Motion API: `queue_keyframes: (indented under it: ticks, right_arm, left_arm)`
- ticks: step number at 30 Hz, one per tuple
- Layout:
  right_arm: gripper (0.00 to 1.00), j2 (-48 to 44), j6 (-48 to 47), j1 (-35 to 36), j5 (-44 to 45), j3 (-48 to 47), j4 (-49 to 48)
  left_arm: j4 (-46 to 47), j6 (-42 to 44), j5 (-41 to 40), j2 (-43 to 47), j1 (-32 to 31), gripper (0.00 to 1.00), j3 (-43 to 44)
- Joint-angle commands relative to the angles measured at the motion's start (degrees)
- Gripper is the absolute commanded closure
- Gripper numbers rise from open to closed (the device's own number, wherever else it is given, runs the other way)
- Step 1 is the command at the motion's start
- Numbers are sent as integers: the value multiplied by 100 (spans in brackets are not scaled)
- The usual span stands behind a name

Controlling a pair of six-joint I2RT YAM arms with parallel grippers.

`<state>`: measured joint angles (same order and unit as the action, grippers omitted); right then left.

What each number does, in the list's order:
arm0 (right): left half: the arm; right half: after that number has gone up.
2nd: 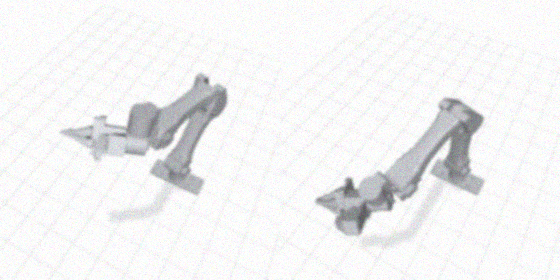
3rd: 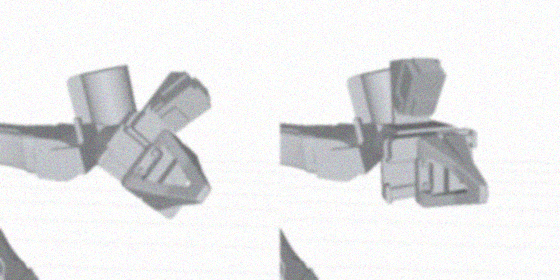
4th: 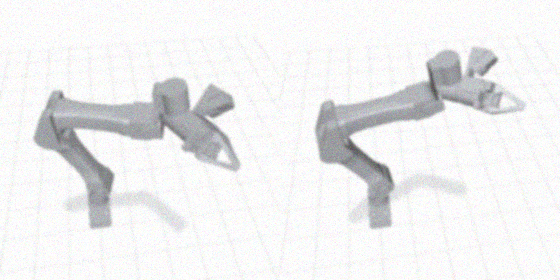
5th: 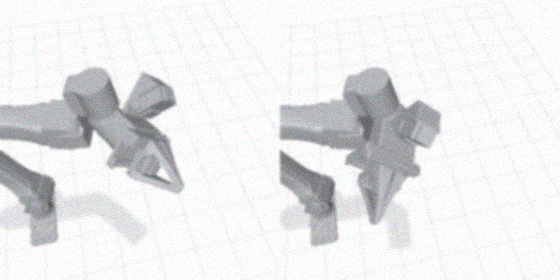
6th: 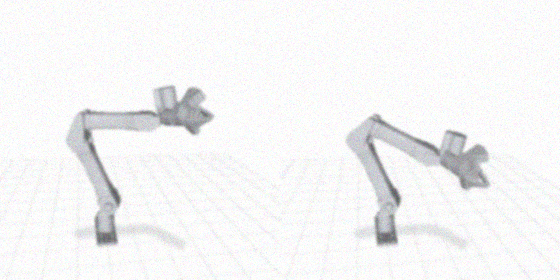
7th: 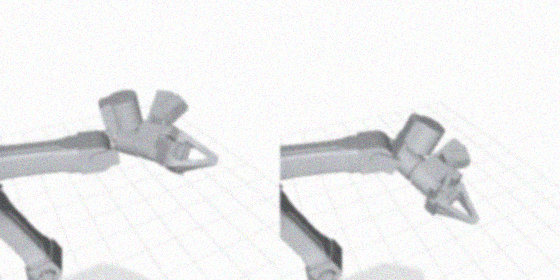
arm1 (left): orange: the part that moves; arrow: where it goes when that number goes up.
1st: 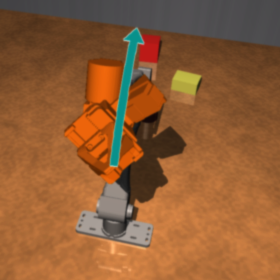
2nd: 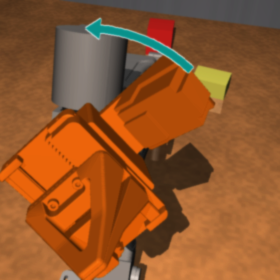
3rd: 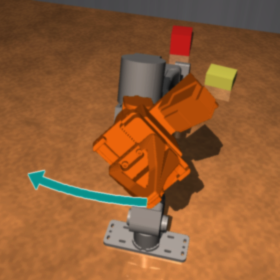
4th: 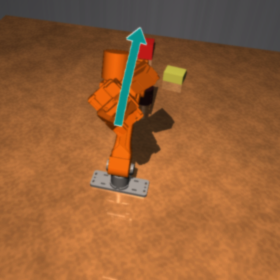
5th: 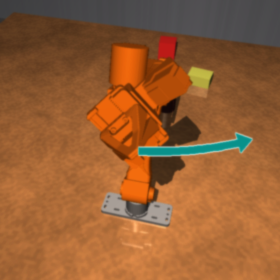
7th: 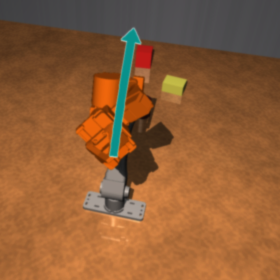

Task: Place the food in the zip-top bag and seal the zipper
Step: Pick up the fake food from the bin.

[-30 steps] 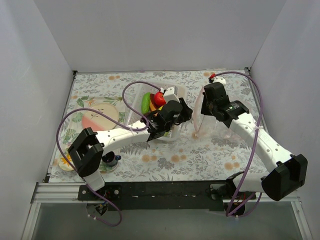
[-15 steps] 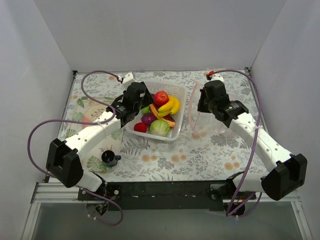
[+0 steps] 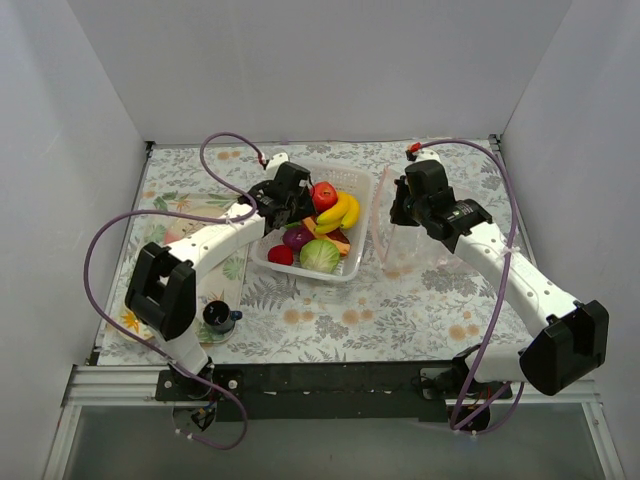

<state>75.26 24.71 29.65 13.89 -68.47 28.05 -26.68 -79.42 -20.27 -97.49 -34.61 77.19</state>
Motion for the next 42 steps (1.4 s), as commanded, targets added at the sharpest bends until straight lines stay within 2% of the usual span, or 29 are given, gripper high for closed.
queue_keyframes:
  ticks: [1, 4, 8, 13, 14, 15, 18, 22, 27, 33, 36, 42]
  right_arm:
    - [99, -126, -115, 15, -132, -132, -327]
    - [99, -144, -133, 15, -80, -27, -327]
    - [99, -205, -98, 15, -132, 53, -397]
    - [99, -196, -89, 15, -123, 53, -406]
    - [99, -179, -89, 15, -123, 44, -397]
    - [99, -170, -89, 15, -132, 18, -388]
    - [99, -135, -89, 15, -158, -35, -362]
    - [99, -100, -80, 15, -308, -88, -380]
    - [99, -100, -107, 15, -264, -70, -353]
    - [99, -65, -124, 15, -211, -9, -344]
    - [99, -38, -124, 23, -220, -26, -353]
    - [99, -12, -133, 23, -202, -114, -283]
  left_arm:
    - [-75, 259, 513, 380, -2, 46, -335]
    - [48, 400, 629, 705, -107, 36, -748]
    - [57, 444, 298, 864, -90, 28, -688]
    - [136, 340, 199, 214, 68, 40, 50]
    - [84, 130, 190, 48, 112, 53, 329]
    - [49, -46, 138, -84, 156, 56, 436]
    - [119, -555, 33, -533, 253, 60, 762]
    - [-13, -1066, -266, -1148, 262, 61, 1228]
    - [-171, -1251, -486, -1685, 262, 61, 1387]
    - [-242, -1445, -750, -1835, 253, 54, 1185]
    - [-250, -1533, -680, -1948, 253, 43, 1106]
    - [-242, -1639, -583, -2045, 253, 30, 842]
